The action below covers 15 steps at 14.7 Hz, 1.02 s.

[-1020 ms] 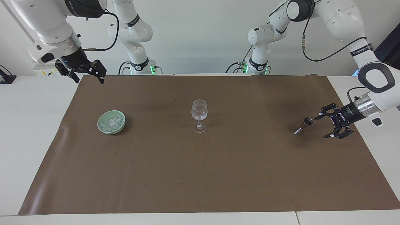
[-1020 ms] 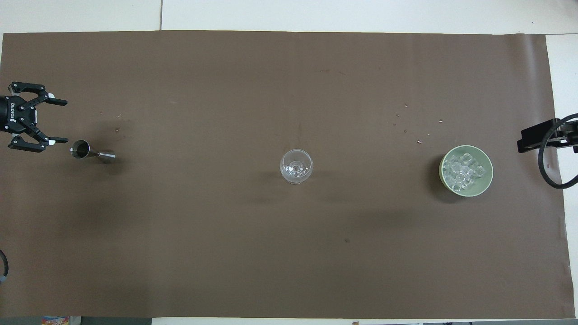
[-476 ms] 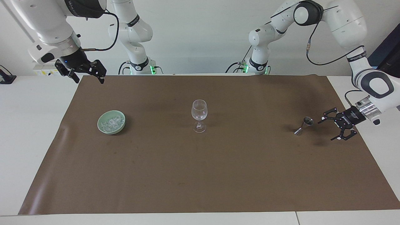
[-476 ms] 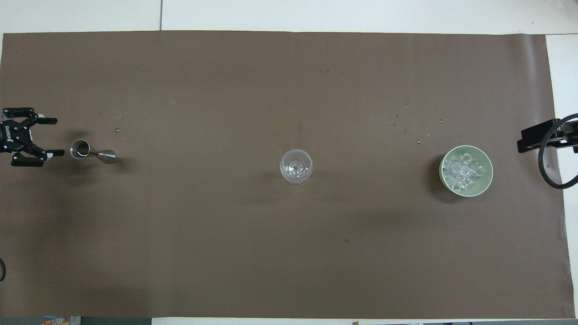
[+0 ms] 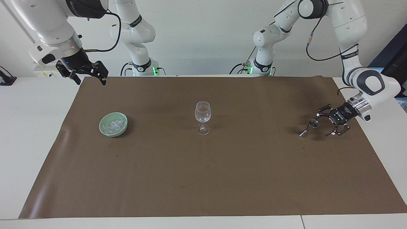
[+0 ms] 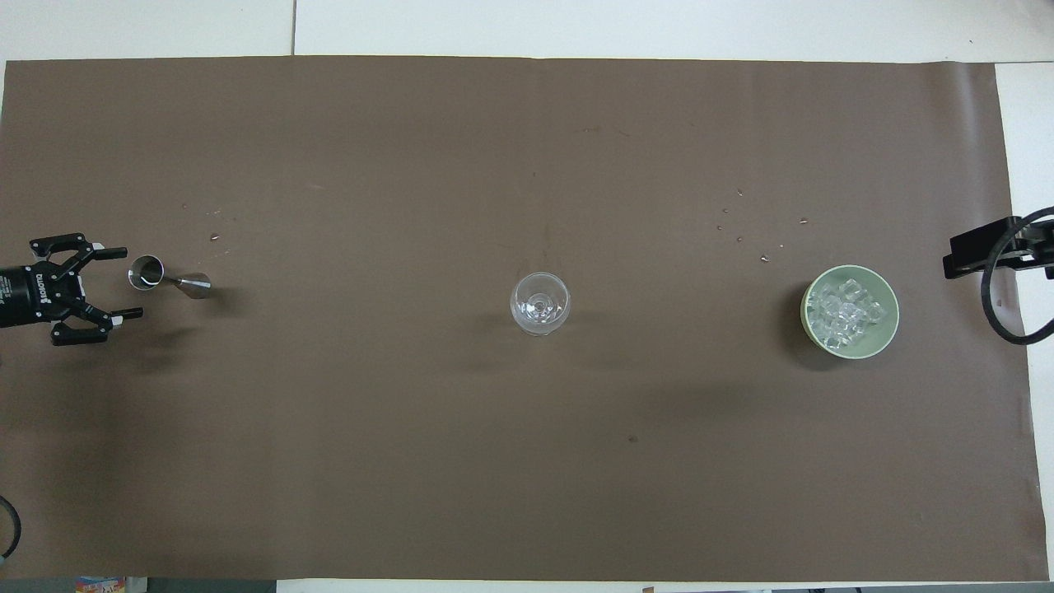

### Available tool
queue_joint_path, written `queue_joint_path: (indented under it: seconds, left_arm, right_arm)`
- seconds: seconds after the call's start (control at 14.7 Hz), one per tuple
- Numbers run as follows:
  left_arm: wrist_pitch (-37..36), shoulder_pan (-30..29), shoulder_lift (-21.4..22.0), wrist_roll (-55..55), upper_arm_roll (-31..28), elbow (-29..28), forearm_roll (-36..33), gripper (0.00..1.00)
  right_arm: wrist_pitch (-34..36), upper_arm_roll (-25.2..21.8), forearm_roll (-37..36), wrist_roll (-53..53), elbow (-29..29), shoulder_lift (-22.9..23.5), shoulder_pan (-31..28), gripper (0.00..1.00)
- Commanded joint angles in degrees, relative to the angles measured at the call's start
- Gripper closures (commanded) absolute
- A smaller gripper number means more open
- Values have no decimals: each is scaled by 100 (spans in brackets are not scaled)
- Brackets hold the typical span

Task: Pour wine and add ice with both arms
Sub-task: 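Close the left gripper around the silver jigger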

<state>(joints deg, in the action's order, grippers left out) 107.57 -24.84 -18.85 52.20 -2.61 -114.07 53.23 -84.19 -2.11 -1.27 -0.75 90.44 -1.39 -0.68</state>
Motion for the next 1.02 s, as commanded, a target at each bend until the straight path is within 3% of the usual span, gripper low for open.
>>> queue_joint_path:
  seconds: [0.0, 0.41, 0.75, 0.95]
  left_arm:
    - [519, -30, 434, -333, 41, -817, 633, 0]
    - [1029, 67, 707, -1141, 67, -1687, 1960, 0]
    - [1109, 93, 821, -1248, 129, -1794, 2393, 0]
    - [1520, 453, 821, -1239, 138, -1846, 2657, 0]
  right_arm:
    - [-63, 35, 30, -75, 123, -98, -72, 0]
    - [-63, 35, 30, -75, 114, -99, -72, 0]
    - [-63, 35, 30, -66, 114, -90, -72, 0]
    - [-63, 44, 30, -75, 123, -99, -81, 0]
